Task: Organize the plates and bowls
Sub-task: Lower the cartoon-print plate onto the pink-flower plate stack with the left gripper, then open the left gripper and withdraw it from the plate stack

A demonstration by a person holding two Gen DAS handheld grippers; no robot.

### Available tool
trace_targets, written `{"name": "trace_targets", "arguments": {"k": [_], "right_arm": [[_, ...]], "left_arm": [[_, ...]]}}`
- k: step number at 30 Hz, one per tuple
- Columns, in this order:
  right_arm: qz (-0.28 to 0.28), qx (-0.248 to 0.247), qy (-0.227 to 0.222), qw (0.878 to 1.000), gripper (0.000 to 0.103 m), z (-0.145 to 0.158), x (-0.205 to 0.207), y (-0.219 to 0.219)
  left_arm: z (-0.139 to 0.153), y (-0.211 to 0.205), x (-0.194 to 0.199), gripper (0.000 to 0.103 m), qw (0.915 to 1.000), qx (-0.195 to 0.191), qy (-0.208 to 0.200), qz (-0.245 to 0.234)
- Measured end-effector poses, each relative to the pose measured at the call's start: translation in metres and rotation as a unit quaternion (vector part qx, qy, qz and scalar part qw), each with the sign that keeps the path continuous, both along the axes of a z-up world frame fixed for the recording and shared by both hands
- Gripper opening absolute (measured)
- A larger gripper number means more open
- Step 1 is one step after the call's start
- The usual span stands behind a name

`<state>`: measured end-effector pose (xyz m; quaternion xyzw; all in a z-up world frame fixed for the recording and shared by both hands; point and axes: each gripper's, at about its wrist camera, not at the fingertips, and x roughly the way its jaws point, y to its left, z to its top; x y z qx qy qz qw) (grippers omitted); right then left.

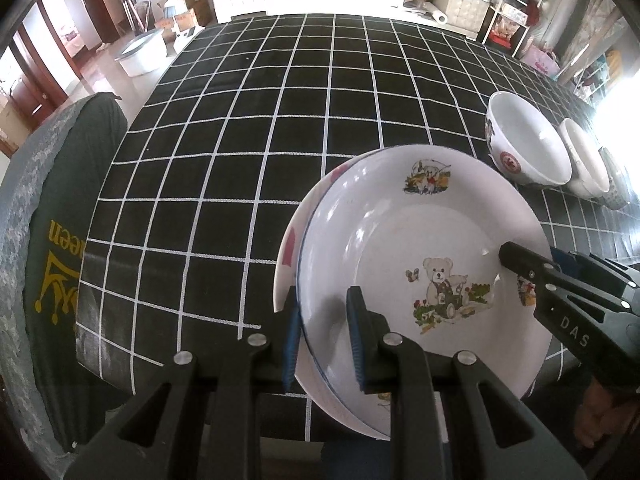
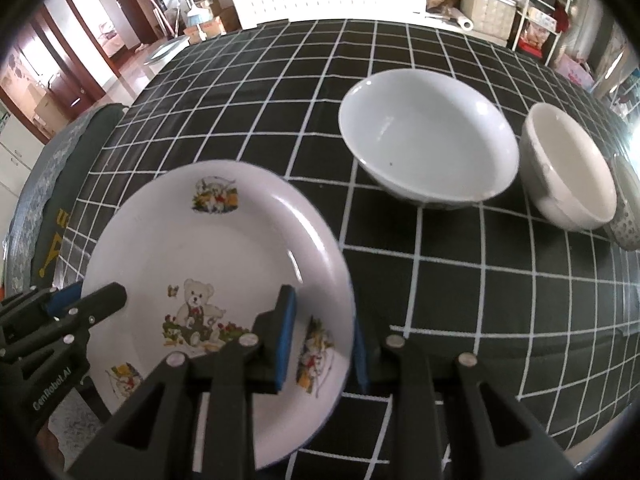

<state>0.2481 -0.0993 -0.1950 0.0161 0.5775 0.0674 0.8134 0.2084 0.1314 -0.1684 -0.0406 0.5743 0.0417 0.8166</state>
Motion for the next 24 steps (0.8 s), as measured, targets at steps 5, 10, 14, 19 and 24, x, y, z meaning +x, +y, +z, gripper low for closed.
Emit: {"name": "trace_targets", "arguments": {"k": [5,10,14,19,24], "right_arm": [[0.006,0.001,0.0,1.0,0.03,0.0,-0.002,-0.001],[0.019,-0.024,-0.007,1.0,0.03,0.002,-0.006,0.005],[0.019,-0.024,-0.006,1.0,0.03,0.004,-0.007,0.004],[0.021,-0.027,-0.003,0.999,0.03,0.003,-0.01,0.002],[0.023,-0.028,-0.001,0.999,0.03,0.005,-0.014,0.004]], "left_arm": [[0.001,0.004,-0.003,0.02,0.9998,-0.015,-0.001,0.012],[0.004,0.002,-0.009,0.02,0.9999,-0.012,-0.003,0.012],[0.004,-0.001,-0.011,0.02,0.9999,-0.005,-0.001,0.01],[0.007,-0.003,-0.017,0.027,1.0,0.002,0.002,0.01],[0.011,-0.003,-0.026,0.039,0.9998,0.016,0.001,0.012]]}}
